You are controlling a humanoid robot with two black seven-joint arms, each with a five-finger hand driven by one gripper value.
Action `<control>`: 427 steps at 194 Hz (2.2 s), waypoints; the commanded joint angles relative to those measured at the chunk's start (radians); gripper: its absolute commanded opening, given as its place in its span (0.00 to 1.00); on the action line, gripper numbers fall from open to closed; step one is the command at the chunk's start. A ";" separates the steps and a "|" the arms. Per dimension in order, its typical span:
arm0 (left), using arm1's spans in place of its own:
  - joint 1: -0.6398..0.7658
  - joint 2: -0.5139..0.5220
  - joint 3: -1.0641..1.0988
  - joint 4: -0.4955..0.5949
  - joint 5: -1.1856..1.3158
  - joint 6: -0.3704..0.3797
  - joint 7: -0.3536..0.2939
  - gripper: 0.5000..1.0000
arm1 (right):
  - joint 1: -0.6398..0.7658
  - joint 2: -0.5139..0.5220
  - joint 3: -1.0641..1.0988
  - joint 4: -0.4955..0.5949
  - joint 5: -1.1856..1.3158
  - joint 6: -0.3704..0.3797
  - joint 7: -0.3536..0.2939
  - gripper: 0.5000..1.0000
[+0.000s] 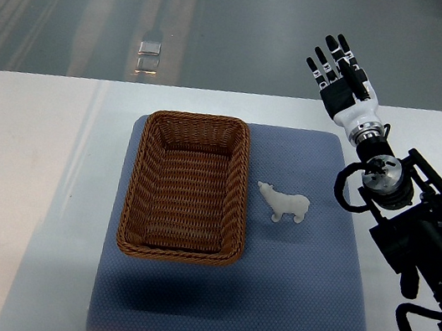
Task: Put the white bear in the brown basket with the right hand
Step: 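Swing the right hand over and above the white polar bear figurine, then lower the right hand onto the polar bear and close fingers around it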
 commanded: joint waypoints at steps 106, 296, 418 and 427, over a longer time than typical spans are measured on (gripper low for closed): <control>-0.001 0.000 0.000 -0.002 0.000 0.002 0.000 1.00 | 0.040 -0.052 -0.169 0.015 -0.037 0.004 -0.035 0.86; -0.005 0.000 0.000 -0.005 0.003 -0.001 0.000 1.00 | 0.881 -0.541 -1.163 0.500 -0.744 0.412 -0.677 0.85; -0.004 0.000 0.000 -0.005 0.003 -0.001 0.000 1.00 | 0.595 -0.555 -1.114 0.640 -0.675 0.263 -0.632 0.84; -0.005 0.000 0.000 -0.005 0.005 -0.003 0.000 1.00 | 0.575 -0.548 -1.106 0.643 -0.677 0.231 -0.626 0.84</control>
